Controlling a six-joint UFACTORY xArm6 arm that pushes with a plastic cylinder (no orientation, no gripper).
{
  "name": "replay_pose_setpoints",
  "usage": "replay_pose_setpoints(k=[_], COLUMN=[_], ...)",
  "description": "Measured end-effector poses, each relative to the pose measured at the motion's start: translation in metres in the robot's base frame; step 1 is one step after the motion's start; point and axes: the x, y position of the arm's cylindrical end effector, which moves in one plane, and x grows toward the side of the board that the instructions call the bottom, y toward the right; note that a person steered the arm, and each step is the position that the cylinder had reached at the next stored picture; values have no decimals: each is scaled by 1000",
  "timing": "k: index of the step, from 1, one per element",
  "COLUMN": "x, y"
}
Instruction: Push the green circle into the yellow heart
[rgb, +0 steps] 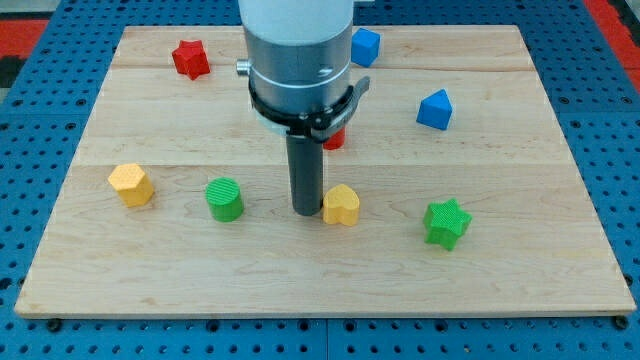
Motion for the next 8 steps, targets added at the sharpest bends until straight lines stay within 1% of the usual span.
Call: replay_pose_setpoints(k=[1,3,4,5,6,8], x=[15,25,58,61,42,-13], y=[56,84,8,-78,-130,-148])
